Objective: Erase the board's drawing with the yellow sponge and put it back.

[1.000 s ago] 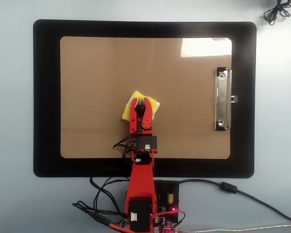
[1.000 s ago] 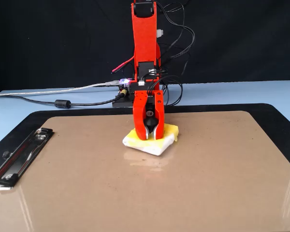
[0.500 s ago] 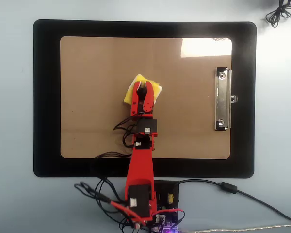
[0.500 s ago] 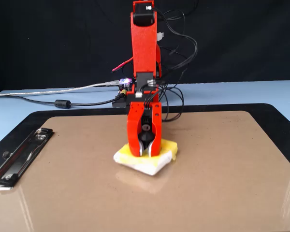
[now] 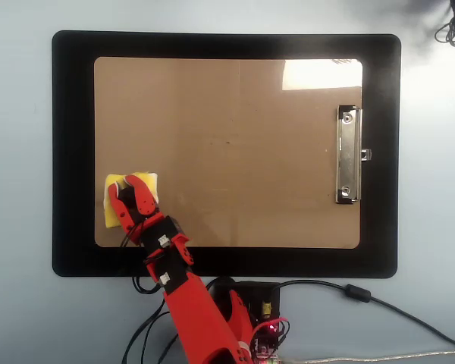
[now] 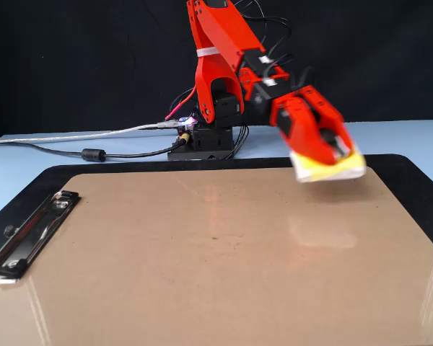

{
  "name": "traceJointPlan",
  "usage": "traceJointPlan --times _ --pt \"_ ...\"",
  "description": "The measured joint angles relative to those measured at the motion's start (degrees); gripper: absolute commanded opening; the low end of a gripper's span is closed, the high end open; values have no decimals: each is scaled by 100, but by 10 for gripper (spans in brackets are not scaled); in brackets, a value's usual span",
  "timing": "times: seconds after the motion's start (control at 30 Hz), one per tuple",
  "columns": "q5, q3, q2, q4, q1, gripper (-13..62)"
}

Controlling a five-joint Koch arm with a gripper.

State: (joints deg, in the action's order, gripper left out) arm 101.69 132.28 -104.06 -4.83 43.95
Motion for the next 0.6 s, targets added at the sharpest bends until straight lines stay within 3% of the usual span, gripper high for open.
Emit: traceJointPlan --times 0.5,0.53,0.6 --pt "123 -237 967 -18 782 -78" --pt "132 -237 976 -26 817 -62" --pt "185 -237 976 -35 870 83"
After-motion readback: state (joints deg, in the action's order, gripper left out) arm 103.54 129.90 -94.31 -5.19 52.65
